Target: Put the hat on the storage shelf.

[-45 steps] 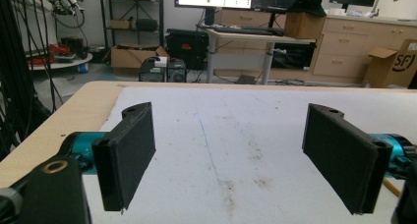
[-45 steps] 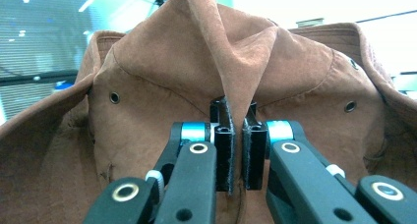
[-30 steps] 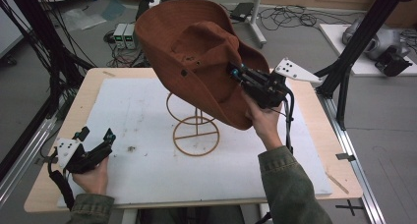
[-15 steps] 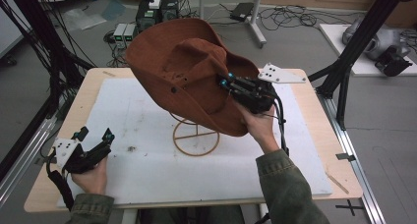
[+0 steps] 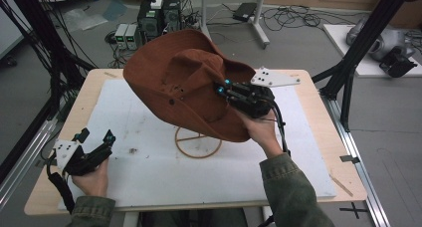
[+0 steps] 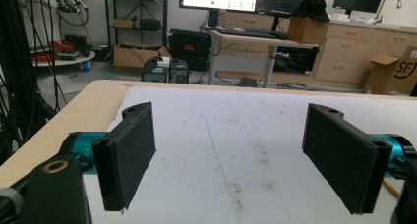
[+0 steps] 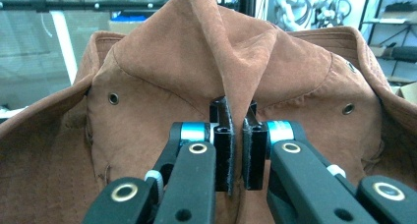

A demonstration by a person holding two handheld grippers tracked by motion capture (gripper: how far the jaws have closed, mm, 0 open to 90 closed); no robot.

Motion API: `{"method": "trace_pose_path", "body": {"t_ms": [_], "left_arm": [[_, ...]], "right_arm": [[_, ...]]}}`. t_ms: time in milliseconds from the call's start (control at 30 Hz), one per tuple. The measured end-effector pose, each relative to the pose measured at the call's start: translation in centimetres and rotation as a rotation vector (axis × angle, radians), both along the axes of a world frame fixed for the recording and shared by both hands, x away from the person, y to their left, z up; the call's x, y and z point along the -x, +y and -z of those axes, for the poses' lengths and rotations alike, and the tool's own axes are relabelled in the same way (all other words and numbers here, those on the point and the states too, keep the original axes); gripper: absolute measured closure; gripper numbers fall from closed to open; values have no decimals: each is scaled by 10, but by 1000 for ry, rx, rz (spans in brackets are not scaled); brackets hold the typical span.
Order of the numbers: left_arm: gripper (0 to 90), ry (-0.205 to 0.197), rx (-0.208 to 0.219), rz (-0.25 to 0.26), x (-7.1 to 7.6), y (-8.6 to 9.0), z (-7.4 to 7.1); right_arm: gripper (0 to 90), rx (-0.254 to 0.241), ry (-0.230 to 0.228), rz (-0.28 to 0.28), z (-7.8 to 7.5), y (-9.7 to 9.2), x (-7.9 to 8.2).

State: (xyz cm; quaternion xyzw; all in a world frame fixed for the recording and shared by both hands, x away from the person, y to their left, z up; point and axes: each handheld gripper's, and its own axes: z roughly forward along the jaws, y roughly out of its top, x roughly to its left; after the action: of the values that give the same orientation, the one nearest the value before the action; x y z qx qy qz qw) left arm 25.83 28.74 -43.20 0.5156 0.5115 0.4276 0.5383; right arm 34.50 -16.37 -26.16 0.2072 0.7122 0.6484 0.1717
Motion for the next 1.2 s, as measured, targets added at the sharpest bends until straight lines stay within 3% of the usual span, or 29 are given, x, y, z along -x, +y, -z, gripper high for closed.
{"method": "trace_pose_path", "body": {"t_ms": [433, 767, 1200], "left_arm": [[205, -1, 1, -2, 0, 0, 0], [206, -4, 4, -3, 1, 0, -1], [207, -3, 1, -4, 0, 1, -1]], "right_arm": [[862, 33, 50, -21, -1, 2, -3], [859, 41, 43, -15, -2, 2, -3], [699, -7, 59, -16, -4, -5, -3]]}}
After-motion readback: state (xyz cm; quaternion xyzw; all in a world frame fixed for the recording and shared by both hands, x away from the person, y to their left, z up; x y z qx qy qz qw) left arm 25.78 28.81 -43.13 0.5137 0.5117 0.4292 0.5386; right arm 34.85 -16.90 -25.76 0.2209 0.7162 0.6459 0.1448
